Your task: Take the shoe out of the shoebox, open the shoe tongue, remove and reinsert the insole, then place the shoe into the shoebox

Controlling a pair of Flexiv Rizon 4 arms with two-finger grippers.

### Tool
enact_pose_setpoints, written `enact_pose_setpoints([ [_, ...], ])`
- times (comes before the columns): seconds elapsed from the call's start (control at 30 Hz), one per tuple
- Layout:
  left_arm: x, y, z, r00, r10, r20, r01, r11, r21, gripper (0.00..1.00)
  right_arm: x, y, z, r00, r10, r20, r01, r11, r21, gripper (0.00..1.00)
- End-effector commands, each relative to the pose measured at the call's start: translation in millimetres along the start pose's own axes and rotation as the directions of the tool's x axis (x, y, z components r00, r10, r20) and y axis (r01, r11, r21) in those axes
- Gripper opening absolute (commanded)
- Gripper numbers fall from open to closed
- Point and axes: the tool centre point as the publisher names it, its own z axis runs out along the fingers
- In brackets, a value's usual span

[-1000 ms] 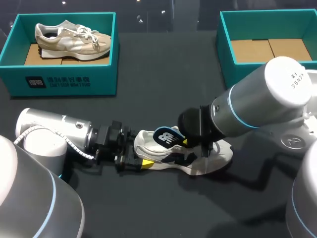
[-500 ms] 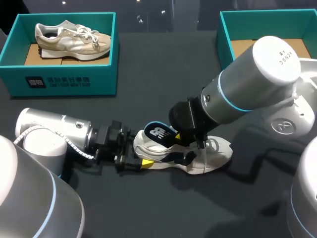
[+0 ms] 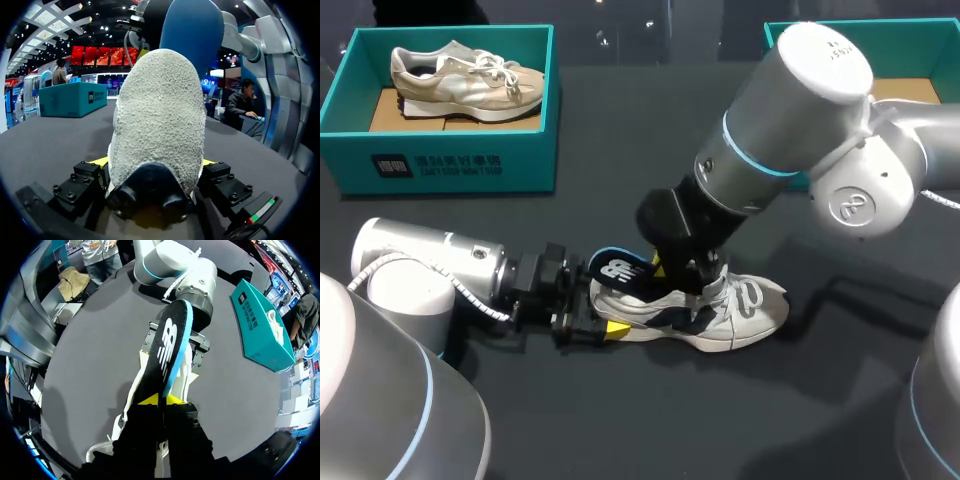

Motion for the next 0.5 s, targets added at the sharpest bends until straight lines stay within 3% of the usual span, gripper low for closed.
enact_pose_setpoints([
  [0.03, -1.7, 1.7, 0.5, 1.0, 0.0, -0.001, 0.0, 1.0, -0.001, 0.0, -6.1, 4.8, 8.7, 0.999, -0.002, -0.047, 0.002, 1.0, -0.01, 0.0],
  [0.27, -1.7, 1.7, 0.5, 1.0, 0.0, -0.001, 0.0, 1.0, -0.001, 0.0, -4.3, 10.6, 5.9, 0.998, 0.027, -0.063, -0.029, 0.999, -0.019, 0.06],
  [0.5, -1.7, 1.7, 0.5, 1.0, 0.0, -0.001, 0.0, 1.0, -0.001, 0.0, -2.5, 11.7, 1.6, 0.991, 0.089, -0.095, -0.094, 0.995, -0.042, 0.35],
])
